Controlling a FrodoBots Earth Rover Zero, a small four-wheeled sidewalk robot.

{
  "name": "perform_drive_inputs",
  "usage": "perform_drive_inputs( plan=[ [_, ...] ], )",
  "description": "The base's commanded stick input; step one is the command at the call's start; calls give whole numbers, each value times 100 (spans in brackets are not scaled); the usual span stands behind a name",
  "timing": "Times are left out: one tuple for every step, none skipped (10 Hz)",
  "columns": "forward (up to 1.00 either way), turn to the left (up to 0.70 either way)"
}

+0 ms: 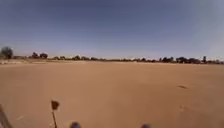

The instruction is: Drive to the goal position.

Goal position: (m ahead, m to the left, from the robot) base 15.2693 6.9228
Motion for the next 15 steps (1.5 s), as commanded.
perform_drive_inputs(
  plan=[
    [70, 0],
    [70, 0],
    [70, 0],
    [70, 0],
    [70, 0],
    [70, 0],
    [70, 0],
    [70, 0],
    [70, 0],
    [70, 0],
    [70, 0],
    [70, 0],
    [70, 0],
    [70, 0],
    [70, 0]
  ],
)
